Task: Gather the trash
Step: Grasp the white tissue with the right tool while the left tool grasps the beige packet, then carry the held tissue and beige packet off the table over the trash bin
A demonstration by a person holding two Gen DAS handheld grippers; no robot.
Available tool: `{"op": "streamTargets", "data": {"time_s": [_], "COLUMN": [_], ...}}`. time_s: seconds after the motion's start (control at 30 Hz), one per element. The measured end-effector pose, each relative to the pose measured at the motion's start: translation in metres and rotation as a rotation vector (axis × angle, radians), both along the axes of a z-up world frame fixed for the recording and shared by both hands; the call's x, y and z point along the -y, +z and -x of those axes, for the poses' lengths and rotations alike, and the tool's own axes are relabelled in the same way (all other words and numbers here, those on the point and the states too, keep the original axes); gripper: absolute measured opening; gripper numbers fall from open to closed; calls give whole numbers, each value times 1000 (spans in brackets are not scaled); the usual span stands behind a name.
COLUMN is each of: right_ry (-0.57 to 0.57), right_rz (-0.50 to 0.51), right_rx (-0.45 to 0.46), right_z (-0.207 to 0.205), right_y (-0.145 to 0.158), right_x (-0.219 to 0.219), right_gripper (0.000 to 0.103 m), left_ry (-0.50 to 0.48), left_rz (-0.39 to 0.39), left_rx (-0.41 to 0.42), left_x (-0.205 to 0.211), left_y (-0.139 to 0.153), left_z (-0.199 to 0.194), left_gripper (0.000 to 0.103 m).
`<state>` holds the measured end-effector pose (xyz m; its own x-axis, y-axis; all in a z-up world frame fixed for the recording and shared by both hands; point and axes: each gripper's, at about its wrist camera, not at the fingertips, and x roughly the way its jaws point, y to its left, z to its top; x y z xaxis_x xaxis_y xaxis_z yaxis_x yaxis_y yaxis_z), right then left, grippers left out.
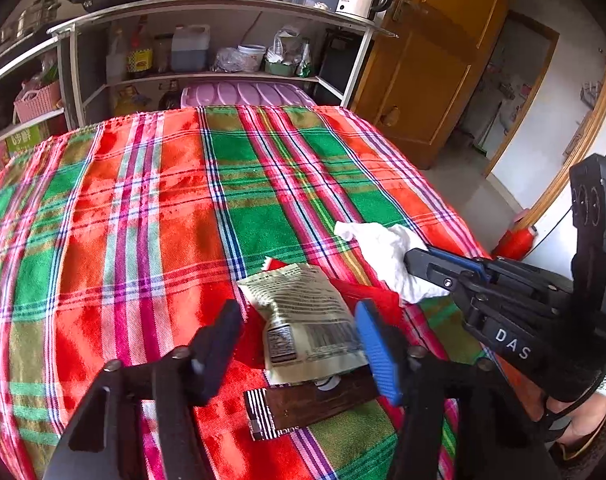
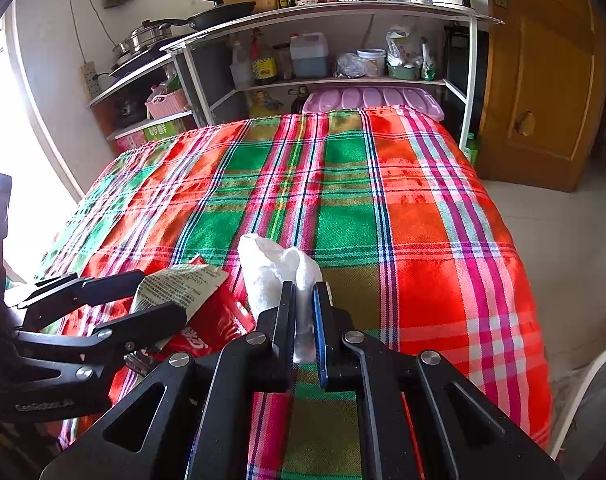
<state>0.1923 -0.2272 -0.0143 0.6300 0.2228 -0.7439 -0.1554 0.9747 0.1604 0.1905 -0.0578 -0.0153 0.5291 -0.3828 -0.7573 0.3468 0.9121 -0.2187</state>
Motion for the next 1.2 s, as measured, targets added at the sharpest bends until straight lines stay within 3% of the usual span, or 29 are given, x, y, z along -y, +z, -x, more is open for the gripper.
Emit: {"op": "streamTargets", "data": {"time_s": [0.1,0.3,0.4,1.2], "right_ry": [0,-1,-1,-30], "right_rz": [-2,-2,-2,-25], "right_rx": [0,-1,0,42], "right_z": [0,-1,-1,19], "right_y": [0,0,0,16], "right_x": [1,0,0,5], "right_gripper": [9,9,9,7], "left_ry": [13,25,45,89], "left_rz": [-18,-28,-42,42], "left_rx": [9,13,34,104], "left_x": [-2,-6,-8,-30], "left_y": [2,1,4,35], "left_z": [-1,-3,-3,11], "left_gripper": [39,29,16,14]}}
